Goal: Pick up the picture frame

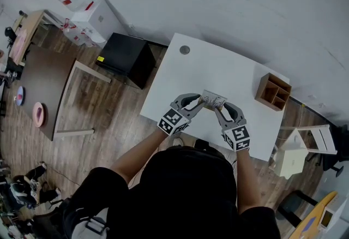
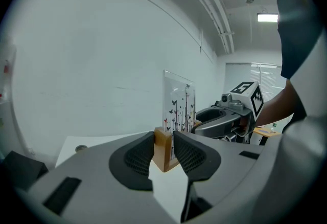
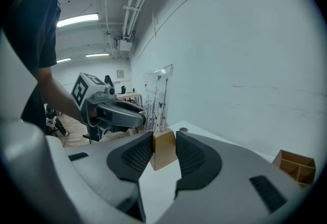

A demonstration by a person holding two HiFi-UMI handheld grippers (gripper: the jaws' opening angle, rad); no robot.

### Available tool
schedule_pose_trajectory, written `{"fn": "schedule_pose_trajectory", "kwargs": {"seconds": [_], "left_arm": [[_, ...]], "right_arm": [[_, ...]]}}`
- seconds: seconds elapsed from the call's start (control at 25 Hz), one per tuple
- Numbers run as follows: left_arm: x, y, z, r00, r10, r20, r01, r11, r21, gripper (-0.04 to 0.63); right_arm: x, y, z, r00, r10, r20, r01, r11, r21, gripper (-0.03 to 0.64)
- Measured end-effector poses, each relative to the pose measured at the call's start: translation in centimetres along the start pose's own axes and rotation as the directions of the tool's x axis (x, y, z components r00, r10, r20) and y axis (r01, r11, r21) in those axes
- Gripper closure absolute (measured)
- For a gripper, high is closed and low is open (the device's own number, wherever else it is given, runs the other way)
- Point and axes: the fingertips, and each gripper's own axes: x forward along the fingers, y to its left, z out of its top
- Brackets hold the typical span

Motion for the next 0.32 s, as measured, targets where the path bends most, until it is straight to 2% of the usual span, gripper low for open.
{"fn": "schedule_pose_trajectory", "kwargs": {"seconds": [0.32], "left_arm": [[1.3,0.6,0.4,1.0,0.021,-0.002,-0.021,1.0,0.013,0.471]], "right_arm": [[0.3,-1.5,0.2,1.0,0.008,0.005,-0.008,1.0,-0.01,0.471]]}}
